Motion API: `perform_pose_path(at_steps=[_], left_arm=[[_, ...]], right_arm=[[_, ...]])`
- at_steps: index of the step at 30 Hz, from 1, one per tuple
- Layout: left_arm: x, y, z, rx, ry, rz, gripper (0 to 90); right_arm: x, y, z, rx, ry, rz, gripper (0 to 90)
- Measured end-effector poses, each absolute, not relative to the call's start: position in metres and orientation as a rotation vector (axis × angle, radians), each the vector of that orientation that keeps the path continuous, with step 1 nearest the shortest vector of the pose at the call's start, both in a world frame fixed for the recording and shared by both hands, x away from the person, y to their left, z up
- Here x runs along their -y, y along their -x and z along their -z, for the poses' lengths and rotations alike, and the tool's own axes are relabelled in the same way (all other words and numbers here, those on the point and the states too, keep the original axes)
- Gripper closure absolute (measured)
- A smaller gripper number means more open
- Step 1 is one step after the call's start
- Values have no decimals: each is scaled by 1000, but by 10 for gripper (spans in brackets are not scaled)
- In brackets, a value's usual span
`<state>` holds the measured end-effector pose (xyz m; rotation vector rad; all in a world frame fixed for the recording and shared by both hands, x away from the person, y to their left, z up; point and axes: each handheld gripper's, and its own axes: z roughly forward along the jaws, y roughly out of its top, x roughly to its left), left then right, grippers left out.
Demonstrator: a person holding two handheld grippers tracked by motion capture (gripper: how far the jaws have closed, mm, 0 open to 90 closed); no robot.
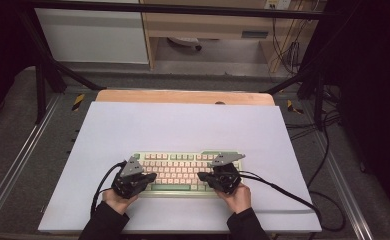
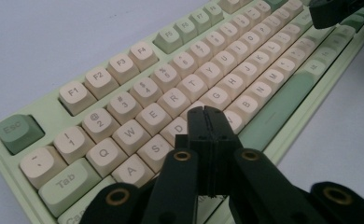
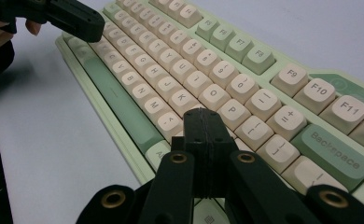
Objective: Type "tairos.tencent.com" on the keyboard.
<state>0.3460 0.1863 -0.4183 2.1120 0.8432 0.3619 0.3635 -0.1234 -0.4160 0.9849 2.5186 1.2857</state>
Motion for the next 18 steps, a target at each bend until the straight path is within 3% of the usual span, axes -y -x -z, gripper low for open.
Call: perform_pose_path(at_steps=[18], left_arm=[[-186,-358,406,-861,-2101,-392,899]], right_arm=[[124,-364,416,-2522,-984,-1280,900]])
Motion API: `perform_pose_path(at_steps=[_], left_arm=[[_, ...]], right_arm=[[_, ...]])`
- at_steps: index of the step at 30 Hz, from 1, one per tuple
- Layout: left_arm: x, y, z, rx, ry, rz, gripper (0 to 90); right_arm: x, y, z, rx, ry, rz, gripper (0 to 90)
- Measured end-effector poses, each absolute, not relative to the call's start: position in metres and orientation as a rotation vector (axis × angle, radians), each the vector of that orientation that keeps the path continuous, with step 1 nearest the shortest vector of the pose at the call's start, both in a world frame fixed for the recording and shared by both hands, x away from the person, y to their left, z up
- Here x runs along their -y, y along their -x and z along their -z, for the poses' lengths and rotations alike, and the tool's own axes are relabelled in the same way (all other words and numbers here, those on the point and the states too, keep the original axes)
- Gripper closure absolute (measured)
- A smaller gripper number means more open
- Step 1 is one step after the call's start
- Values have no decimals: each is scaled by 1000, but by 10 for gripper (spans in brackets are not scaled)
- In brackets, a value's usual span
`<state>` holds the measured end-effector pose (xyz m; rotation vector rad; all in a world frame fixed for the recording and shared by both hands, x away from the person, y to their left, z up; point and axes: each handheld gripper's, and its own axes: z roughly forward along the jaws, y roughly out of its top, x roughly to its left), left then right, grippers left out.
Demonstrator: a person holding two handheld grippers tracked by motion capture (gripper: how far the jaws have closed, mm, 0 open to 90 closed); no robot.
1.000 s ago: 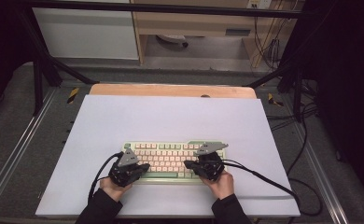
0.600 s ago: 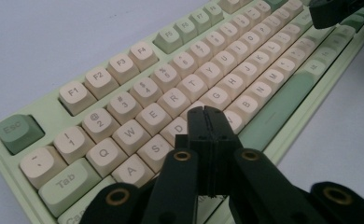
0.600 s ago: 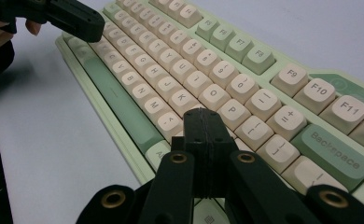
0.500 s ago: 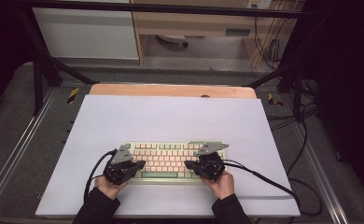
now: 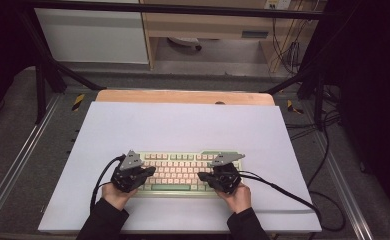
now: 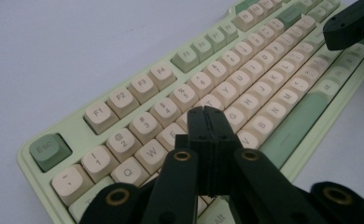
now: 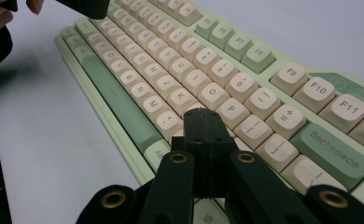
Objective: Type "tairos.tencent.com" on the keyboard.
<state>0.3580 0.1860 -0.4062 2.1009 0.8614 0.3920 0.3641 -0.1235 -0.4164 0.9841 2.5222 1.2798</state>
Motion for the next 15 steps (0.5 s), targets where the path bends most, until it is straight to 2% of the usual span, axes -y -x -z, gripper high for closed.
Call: perform_pose_path(at_steps=[15], left_arm=[[-182,-377,413,-915,-2115,-408,899]], right_arm=[[124,-364,416,-2523,-983,-1280,900]])
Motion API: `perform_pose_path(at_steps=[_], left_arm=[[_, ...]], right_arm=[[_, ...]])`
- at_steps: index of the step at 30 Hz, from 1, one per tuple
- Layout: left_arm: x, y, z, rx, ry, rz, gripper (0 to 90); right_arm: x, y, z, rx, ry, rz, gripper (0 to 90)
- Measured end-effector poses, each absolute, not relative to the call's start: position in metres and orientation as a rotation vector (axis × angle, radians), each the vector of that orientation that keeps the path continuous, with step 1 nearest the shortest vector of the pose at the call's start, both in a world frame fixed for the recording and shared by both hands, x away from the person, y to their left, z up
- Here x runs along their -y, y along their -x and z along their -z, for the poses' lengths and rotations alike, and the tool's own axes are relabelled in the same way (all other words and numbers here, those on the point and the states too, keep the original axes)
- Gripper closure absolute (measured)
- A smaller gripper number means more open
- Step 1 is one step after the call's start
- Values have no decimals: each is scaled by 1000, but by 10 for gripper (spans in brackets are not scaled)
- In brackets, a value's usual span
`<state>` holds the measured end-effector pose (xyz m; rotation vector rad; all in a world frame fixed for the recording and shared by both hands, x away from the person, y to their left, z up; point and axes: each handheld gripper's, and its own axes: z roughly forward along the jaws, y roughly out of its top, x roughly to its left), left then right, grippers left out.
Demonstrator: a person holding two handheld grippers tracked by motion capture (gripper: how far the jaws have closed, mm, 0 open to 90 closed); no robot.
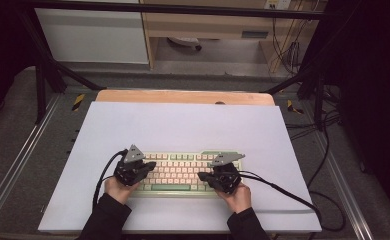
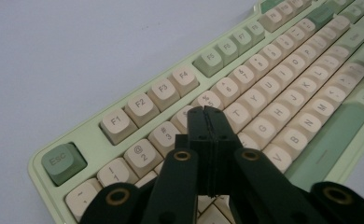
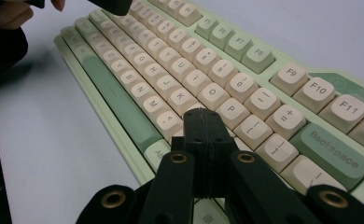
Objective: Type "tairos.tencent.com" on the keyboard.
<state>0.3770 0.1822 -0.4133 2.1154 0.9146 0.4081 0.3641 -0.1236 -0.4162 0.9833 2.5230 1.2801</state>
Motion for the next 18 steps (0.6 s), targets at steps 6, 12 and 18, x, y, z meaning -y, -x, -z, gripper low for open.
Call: perform_pose_path(at_steps=[6,12,18], left_arm=[[-181,-381,419,-928,-2122,-408,899],[-179,-382,424,-928,-2133,-400,899],[-177,-381,425,-922,-2134,-398,899]], right_arm=[[124,-364,416,-2523,-981,-1278,900],[124,-364,416,-2523,-980,-1278,900],[125,-364,416,-2519,-981,-1282,900]])
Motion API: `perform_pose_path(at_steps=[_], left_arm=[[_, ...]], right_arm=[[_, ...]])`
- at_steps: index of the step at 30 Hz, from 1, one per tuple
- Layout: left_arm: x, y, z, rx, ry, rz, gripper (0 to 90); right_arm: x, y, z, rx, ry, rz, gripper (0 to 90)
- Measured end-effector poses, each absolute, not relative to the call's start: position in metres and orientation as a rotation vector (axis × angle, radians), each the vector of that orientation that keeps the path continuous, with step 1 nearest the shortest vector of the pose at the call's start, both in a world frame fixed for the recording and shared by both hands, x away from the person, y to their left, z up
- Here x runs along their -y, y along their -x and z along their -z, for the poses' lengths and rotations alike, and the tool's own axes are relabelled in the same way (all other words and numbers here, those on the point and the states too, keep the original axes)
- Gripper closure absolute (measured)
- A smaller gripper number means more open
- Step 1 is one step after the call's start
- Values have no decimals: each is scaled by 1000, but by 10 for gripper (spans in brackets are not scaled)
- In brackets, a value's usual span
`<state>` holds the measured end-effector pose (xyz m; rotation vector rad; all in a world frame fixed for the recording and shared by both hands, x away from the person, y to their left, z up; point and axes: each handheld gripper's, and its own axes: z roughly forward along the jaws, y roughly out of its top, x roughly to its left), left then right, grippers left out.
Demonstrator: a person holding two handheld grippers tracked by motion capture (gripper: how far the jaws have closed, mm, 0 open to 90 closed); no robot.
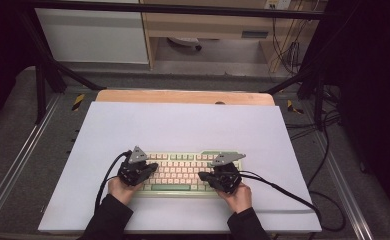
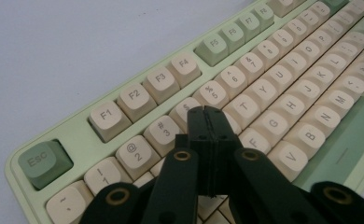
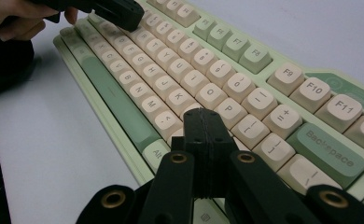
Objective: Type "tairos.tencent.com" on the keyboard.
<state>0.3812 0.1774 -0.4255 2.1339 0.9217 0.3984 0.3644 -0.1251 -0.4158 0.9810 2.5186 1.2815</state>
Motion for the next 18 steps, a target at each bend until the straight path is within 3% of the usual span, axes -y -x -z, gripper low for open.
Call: perform_pose_path(at_steps=[18], left_arm=[[-178,-374,423,-892,-2135,-388,899]], right_arm=[[126,-364,414,-2514,-980,-1291,900]])
